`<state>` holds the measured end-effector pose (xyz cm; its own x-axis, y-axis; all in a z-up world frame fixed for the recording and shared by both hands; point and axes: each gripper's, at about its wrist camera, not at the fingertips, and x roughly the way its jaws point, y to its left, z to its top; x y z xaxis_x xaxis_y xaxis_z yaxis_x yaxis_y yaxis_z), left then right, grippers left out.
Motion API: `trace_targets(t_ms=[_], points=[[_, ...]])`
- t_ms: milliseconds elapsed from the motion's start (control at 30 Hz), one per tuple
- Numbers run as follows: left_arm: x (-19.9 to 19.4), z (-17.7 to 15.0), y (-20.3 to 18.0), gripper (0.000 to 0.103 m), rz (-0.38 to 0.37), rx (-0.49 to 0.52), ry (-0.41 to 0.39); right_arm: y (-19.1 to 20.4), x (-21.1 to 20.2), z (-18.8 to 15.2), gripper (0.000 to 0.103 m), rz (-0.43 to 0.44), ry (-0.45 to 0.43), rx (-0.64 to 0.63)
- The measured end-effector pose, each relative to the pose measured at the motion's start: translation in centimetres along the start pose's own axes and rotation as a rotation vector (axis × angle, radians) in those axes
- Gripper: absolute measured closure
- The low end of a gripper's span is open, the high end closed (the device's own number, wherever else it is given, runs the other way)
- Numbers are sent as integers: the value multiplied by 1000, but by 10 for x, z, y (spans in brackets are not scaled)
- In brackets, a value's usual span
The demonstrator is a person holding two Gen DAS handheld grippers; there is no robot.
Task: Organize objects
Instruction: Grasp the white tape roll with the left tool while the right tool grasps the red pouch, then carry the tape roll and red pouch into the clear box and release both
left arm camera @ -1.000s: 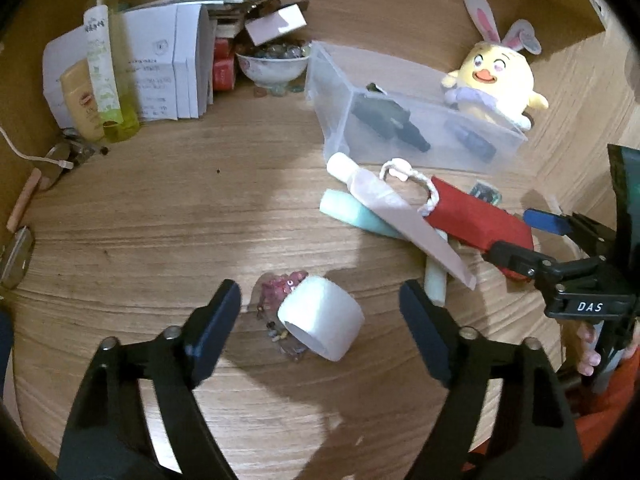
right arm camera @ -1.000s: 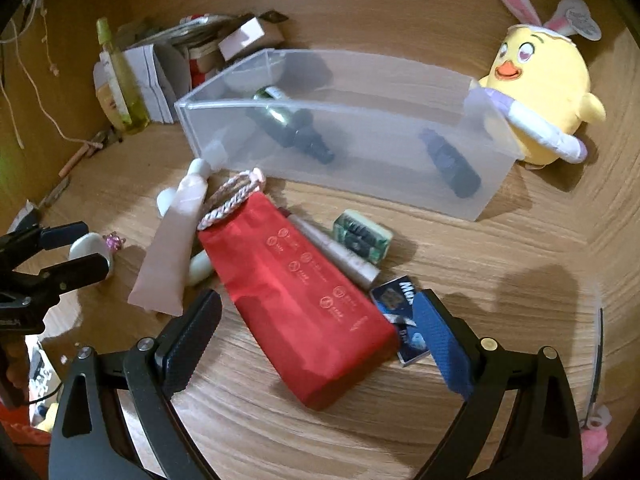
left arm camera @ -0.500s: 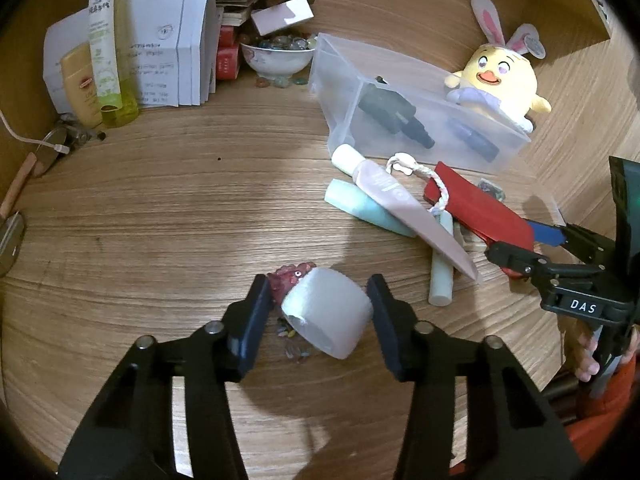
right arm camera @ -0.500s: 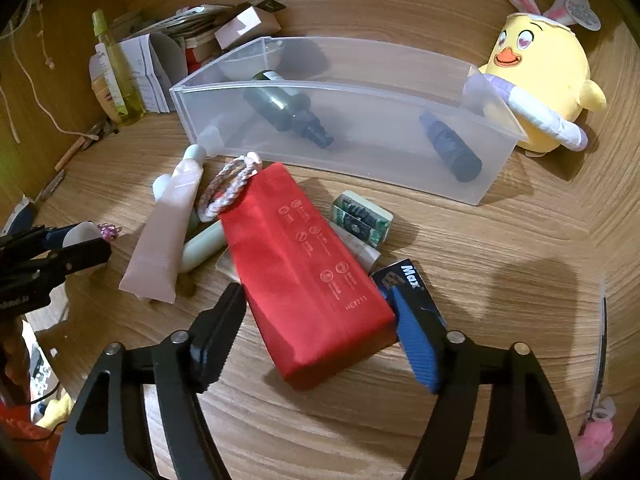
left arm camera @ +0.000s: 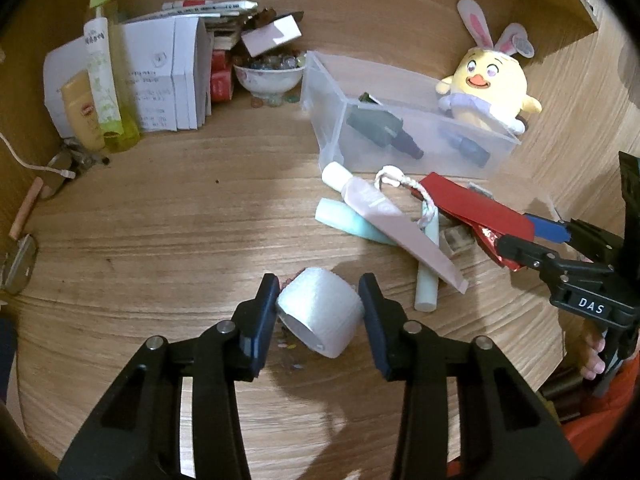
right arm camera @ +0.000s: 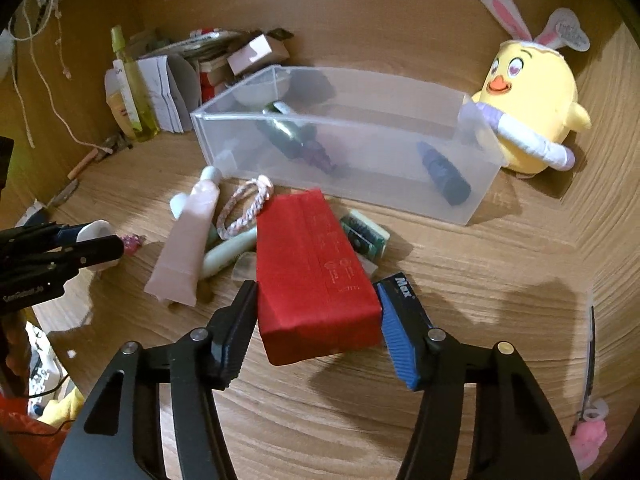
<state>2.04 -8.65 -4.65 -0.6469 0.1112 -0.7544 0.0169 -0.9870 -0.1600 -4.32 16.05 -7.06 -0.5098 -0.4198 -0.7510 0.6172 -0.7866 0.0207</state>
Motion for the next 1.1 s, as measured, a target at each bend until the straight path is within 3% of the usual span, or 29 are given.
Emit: trace_targets(t_ms=[467,1100], points=[[-15,20,-4,62,-14,-15,-63,-6,-38,10,49,-6,-118,18],[-26,74,-44,62,-57,42,-200,-33,-71,25,49,-22,-243,65]])
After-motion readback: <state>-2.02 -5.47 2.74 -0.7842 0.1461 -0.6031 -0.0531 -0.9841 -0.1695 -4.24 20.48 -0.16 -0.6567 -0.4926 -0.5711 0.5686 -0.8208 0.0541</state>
